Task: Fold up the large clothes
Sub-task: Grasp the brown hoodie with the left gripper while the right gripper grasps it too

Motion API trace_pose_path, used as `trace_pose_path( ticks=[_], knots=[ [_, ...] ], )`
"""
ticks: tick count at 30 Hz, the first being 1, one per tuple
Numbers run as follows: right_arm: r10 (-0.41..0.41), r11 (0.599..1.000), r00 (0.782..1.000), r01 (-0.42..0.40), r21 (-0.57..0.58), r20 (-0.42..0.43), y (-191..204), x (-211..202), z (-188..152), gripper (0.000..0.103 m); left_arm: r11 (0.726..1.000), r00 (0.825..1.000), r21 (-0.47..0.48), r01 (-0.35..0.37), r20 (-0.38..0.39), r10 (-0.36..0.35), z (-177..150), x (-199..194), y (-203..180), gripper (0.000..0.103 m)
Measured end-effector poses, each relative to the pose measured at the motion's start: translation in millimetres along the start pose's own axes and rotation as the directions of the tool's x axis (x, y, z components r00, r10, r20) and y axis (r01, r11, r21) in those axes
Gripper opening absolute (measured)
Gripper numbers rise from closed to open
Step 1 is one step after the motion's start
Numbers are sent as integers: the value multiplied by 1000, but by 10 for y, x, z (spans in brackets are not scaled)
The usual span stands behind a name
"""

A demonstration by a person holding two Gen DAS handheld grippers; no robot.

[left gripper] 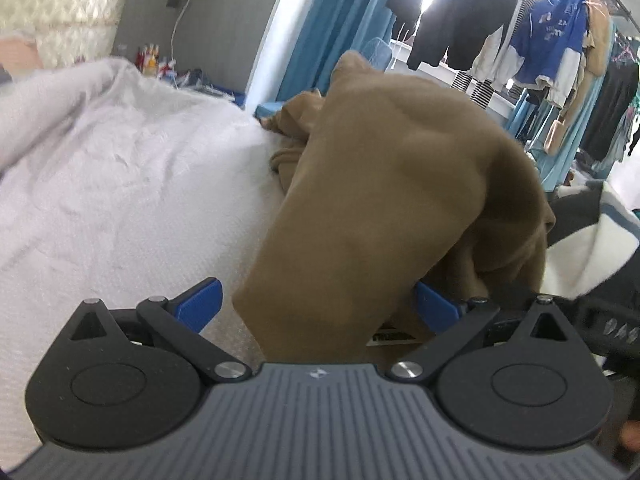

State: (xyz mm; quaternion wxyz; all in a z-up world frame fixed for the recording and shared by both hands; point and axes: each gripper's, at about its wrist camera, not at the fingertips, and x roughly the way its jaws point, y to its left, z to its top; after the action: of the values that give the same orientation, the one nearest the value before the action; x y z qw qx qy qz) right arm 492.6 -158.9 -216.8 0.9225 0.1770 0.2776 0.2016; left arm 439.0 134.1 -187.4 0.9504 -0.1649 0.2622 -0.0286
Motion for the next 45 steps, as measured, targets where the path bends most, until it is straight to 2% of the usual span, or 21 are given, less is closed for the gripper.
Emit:
trace_pose_path(
  ticks=[3,5,6,8,9,10,13,18,20,23,30,36,42,45],
  knots=[
    [-22,998,999,24,-56,24,40,134,-83,83,1000,1000,19,6,-7,-6,-44,173,59,99],
    [-27,999,1000,28,-44,7,9,197,-121,79,999,999,44,-7,-43,8,-42,303,70,88],
    [-34,998,999,34,-48,3,7,210,-129,69,999,999,44,-13,-41,15,-47,325,87,86],
    [-46,997,999,46,-60,7,23,199,-106,58,1000,1000,29,0,-27,0,-41,315,127,72],
    [-57,997,998,57,-53,11,26,171,-86,43,1000,1000,24,-3,-20,4,-32,299,135,69],
    [-62,997,998,62,-44,9,28,140,-64,34,1000,1000,22,-14,-13,14,-20,276,131,62],
    [-28,1000,1000,28,14,4,-34,27,5,19,998,999,30,-52,4,52,31,189,107,50],
    [14,1000,999,-13,-19,50,130,-314,74,14,999,994,37,-40,98,36,61,-233,-27,40],
    [44,998,996,-39,-53,81,217,-504,88,13,999,990,27,-32,141,28,84,-442,-75,36],
    [100,994,990,-96,-44,98,263,-811,108,13,1000,984,12,-18,179,15,91,-813,-170,34],
    [184,983,971,-180,-42,150,337,-1597,137,11,1000,984,-5,25,178,-23,-218,-1703,-358,30],
    [254,965,948,-235,-116,189,441,-2172,49,10,999,981,-25,36,190,-31,-574,-2399,-514,28],
    [346,929,928,-320,-183,134,497,-2669,-127,10,997,979,-70,43,204,-28,-935,-3165,-575,28],
    [385,914,919,-368,-169,82,485,-2864,-228,10,997,983,-66,30,183,-17,-1154,-3482,-629,28]
  ],
)
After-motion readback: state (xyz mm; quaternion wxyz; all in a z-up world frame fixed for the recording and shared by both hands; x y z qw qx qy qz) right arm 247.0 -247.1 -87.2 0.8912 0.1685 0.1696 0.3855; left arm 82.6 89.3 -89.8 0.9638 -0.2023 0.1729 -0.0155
